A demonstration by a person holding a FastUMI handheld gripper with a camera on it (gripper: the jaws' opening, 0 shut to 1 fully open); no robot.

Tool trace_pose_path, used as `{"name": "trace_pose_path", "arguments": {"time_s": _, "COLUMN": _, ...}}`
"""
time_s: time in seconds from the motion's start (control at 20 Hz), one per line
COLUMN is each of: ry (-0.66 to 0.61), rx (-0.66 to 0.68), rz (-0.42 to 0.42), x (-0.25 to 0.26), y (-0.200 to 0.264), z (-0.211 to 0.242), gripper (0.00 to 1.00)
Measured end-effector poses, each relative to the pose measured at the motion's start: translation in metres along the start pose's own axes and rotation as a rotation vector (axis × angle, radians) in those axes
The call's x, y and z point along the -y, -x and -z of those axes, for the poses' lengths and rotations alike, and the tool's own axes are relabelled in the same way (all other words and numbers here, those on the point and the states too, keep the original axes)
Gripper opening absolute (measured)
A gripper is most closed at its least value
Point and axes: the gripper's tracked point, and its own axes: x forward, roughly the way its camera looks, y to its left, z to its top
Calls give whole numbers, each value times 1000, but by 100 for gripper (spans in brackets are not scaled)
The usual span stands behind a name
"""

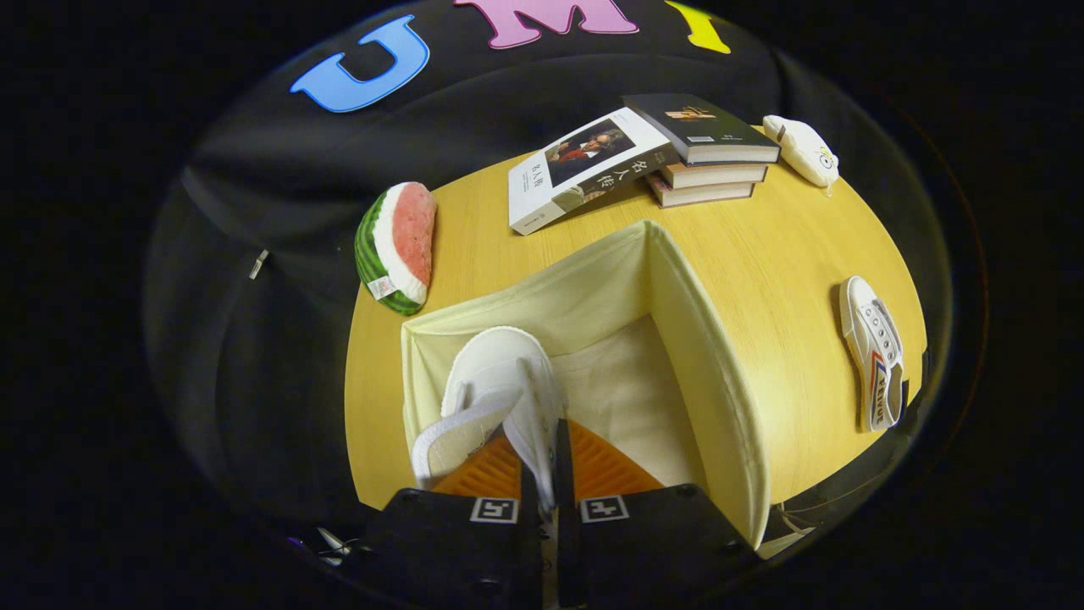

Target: Open the storage box then place both shoes into the box .Put the left shoe in first, then the right shoe, with the right side of both shoes facing outward in a uniform manner.

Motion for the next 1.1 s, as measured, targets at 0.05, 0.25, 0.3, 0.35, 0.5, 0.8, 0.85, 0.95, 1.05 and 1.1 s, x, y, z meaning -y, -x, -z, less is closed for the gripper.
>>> {"name": "trace_pose_path", "arguments": {"time_s": 0.05, "ry": 2, "rx": -6, "rz": -44, "x": -8, "y": 8, "z": 1, "gripper": 25}}
{"name": "trace_pose_path", "arguments": {"time_s": 0.25, "ry": 61, "rx": 9, "rz": -113, "x": -21, "y": 19, "z": -1, "gripper": 83}}
{"name": "trace_pose_path", "arguments": {"time_s": 0.3, "ry": 68, "rx": 6, "rz": -121, "x": -20, "y": 20, "z": 0, "gripper": 85}}
{"name": "trace_pose_path", "arguments": {"time_s": 0.35, "ry": 72, "rx": 6, "rz": -126, "x": -20, "y": 23, "z": 1, "gripper": 93}}
{"name": "trace_pose_path", "arguments": {"time_s": 0.5, "ry": 102, "rx": 29, "rz": -179, "x": -22, "y": 32, "z": -2, "gripper": 96}}
{"name": "trace_pose_path", "arguments": {"time_s": 0.8, "ry": 147, "rx": 190, "rz": -276, "x": -2, "y": 76, "z": -31, "gripper": 97}}
{"name": "trace_pose_path", "arguments": {"time_s": 0.85, "ry": 151, "rx": 230, "rz": -291, "x": 4, "y": 87, "z": -38, "gripper": 97}}
{"name": "trace_pose_path", "arguments": {"time_s": 0.95, "ry": 190, "rx": 313, "rz": -288, "x": 28, "y": 112, "z": -53, "gripper": 97}}
{"name": "trace_pose_path", "arguments": {"time_s": 1.05, "ry": 239, "rx": 403, "rz": -250, "x": 62, "y": 139, "z": -70, "gripper": 97}}
{"name": "trace_pose_path", "arguments": {"time_s": 1.1, "ry": 261, "rx": 444, "rz": -220, "x": 82, "y": 151, "z": -79, "gripper": 97}}
